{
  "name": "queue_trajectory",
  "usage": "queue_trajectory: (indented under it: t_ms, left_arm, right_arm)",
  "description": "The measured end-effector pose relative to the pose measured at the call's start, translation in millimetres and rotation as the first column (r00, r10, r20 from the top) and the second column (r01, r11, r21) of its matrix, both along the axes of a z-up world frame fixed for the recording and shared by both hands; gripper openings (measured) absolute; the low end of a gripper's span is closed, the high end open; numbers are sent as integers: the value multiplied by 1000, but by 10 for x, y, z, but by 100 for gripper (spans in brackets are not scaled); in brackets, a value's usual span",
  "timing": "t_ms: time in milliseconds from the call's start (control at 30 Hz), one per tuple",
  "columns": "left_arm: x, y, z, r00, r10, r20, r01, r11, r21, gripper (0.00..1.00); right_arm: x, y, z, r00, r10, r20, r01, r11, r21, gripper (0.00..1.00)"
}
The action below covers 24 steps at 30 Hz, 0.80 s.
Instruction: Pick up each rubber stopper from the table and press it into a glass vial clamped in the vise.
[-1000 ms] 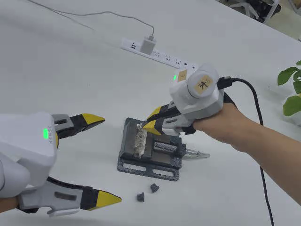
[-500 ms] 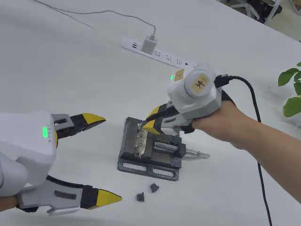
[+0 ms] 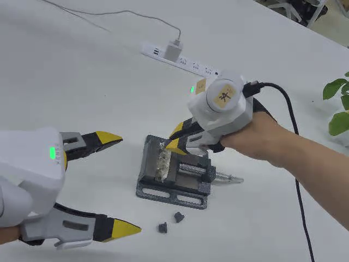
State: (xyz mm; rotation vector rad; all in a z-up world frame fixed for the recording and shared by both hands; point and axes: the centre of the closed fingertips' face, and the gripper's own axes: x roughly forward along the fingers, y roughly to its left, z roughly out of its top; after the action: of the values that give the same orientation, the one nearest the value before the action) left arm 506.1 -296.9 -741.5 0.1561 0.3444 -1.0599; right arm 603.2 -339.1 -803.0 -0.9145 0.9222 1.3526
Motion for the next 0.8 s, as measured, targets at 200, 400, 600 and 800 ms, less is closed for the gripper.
queue_trajectory:
  t_ms: [200, 400, 600, 800]
  left_arm:
    - [4, 1, 0, 1000, -1, 1, 1, 1000, 1, 80]
    - [9, 1, 10, 1000, 2, 3, -2, 1000, -3, 80]
    - [8, 6, 16, 1000, 2, 4, -2, 1000, -2, 80]
    - [10, 12, 26, 1000, 4, 4, -4, 1000, 0, 79]
  right_arm:
    - [3, -12, -4, 999, 42, 12, -42, 999, -21, 5]
    - [2, -4, -11, 997, 66, 35, -65, 997, -40, 5]
    - [-6, 12, -22, 994, 95, 58, -91, 993, -78, 4]
    - [0, 7, -28, 987, 144, 78, -136, 986, -99, 4]
